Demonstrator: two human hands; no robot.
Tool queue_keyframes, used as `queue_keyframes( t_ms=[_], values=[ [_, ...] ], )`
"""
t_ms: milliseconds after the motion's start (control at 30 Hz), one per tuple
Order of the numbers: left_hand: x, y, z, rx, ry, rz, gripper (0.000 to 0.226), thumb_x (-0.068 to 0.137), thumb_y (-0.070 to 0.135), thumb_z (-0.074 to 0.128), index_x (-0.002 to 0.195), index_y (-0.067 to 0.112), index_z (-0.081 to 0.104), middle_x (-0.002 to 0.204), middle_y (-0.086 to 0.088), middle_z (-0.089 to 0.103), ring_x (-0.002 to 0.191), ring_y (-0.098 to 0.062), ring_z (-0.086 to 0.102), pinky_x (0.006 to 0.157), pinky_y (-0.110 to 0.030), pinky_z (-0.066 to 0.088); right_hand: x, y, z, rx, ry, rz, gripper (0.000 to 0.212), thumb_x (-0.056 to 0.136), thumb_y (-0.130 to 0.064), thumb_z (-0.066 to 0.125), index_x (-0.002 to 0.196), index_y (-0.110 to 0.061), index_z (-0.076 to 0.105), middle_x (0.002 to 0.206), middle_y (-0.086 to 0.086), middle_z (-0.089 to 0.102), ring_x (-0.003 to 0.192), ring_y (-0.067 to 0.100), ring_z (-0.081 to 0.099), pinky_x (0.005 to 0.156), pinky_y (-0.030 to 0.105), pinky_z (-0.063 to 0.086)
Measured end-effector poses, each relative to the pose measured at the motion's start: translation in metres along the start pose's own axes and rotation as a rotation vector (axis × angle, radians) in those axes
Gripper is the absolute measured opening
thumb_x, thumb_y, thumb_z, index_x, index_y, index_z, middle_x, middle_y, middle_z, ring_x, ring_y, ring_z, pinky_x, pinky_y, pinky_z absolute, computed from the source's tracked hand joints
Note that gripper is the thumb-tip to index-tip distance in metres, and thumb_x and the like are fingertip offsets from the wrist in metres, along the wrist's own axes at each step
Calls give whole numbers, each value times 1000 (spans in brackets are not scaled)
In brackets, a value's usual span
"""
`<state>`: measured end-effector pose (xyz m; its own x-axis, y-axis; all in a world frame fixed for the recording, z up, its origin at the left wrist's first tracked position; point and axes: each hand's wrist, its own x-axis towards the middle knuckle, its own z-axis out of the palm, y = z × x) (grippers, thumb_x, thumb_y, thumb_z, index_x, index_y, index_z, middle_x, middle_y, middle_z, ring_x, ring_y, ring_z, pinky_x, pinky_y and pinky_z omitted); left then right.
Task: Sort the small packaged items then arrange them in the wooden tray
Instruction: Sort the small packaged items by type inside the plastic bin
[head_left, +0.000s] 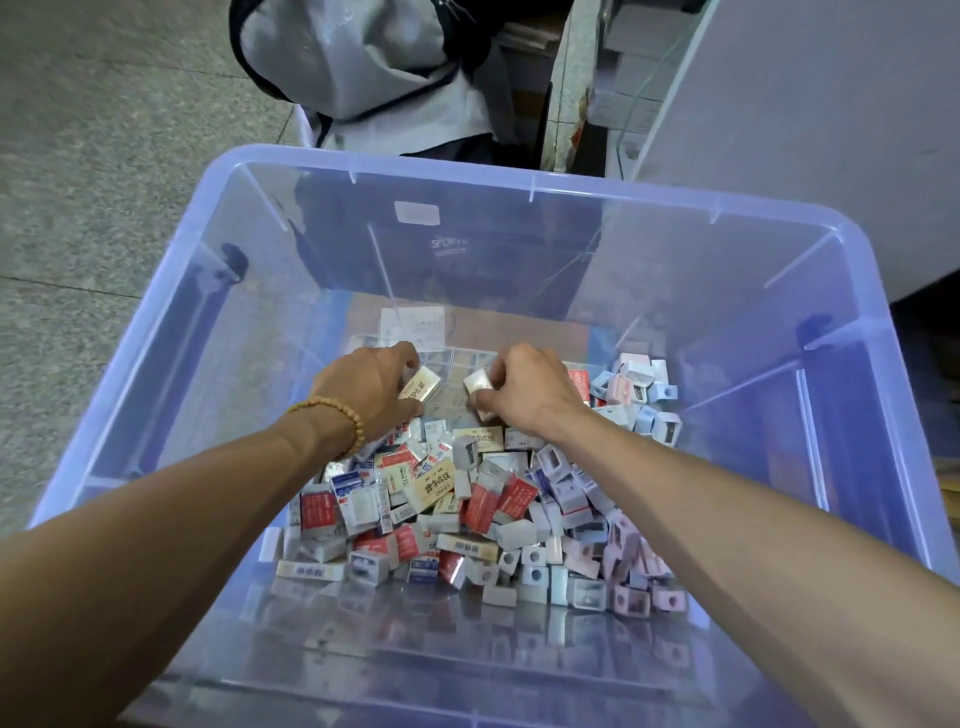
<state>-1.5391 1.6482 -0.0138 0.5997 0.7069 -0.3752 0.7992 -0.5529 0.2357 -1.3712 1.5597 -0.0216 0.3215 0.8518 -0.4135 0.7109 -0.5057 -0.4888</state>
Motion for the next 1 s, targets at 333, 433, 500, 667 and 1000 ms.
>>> queue_keyframes(
  t_ms=[333,433,500,667,1000],
  values=[
    [10,-4,-1,-5,8,-58,40,76,50,75,103,24,60,97,-3,66,84,-23,62,75,-37,55,15,-24,0,-125,-111,-67,27,94,-32,62,78,-11,69,74,3,63,79,27,61,67,30,43],
    [7,-2,-11,26,17,-39,18,77,28,74,83,25,57,88,1,67,79,-20,62,67,-32,54,1,-16,-10,-253,-297,-185,11,88,-20,65,95,-16,72,92,1,71,86,22,66,75,32,54],
    [2,1,-16,-34,-54,-2,21,74,11,73,68,24,57,76,5,66,73,-15,63,62,-26,53,-9,-10,-8,-303,-417,-201,18,86,-18,68,103,-13,69,102,2,70,89,21,67,77,35,58],
    [-11,2,-14,33,-229,135,32,78,7,74,107,19,71,100,4,69,90,-14,61,84,-27,54,-21,-3,-5,-296,-332,-184,10,85,-12,69,94,-16,67,95,0,65,87,19,60,71,29,44],
    [-10,3,-14,51,-364,117,42,84,3,64,123,19,64,114,0,66,103,-17,60,92,-25,50,15,1,-4,23,26,138,10,86,-14,70,84,-6,74,87,12,72,85,29,68,68,34,54]
  ],
)
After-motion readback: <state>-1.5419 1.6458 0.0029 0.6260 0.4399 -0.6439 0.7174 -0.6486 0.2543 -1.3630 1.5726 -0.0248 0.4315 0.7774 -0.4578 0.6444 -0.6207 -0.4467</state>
